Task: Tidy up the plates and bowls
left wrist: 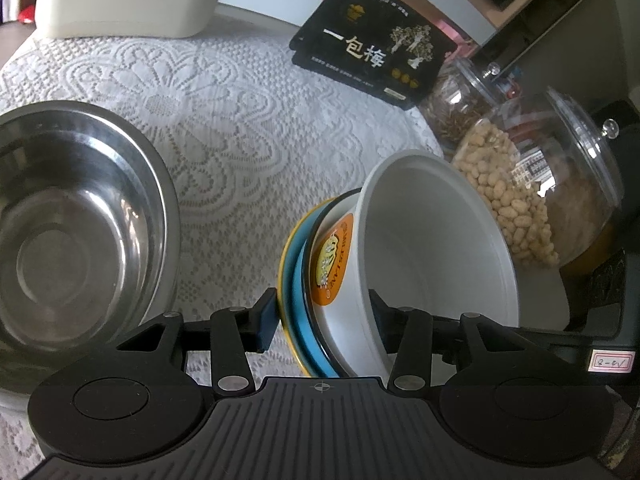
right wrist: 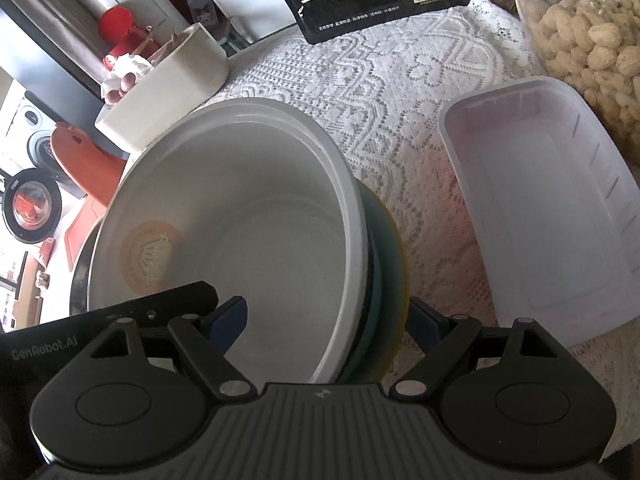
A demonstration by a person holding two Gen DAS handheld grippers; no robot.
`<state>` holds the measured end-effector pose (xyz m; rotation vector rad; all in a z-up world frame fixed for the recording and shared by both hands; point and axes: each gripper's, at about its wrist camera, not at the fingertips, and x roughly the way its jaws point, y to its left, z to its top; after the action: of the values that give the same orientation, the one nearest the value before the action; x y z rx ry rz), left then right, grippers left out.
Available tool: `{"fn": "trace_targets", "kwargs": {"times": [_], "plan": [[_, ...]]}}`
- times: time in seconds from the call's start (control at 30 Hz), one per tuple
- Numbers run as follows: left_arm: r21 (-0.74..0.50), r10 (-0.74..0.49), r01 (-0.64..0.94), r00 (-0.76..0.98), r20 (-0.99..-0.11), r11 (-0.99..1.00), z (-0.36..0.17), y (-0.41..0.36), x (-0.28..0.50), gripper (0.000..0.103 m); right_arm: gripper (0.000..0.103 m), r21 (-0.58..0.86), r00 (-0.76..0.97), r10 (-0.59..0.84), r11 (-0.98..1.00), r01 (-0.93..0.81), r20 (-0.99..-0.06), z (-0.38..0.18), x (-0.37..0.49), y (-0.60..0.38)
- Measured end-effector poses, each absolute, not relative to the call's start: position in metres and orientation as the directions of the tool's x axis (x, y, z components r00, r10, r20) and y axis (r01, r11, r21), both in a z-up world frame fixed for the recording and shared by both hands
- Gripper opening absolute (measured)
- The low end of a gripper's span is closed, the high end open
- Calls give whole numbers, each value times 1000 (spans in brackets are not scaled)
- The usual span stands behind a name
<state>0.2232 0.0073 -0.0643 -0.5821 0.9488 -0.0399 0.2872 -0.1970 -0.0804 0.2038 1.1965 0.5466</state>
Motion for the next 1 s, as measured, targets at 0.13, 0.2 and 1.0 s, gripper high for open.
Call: {"fn": "trace_targets", "kwargs": {"times": [0.13,0.2,1.0], "plan": [[-490,-290,-217,585,-758,844,-64,8,222,48,81,451,230,517,846,-285,-825,-81,288,-197],[-499,-301,-214,581,-756,840,-64,10,221,48,80,459,222,527,838,-293,-820,-80,286,-195],[-484,-278,-247,570,-773,840,-55,40,169,48,84,486,137,555,803,-344,-820,-77,256,-154]]}}
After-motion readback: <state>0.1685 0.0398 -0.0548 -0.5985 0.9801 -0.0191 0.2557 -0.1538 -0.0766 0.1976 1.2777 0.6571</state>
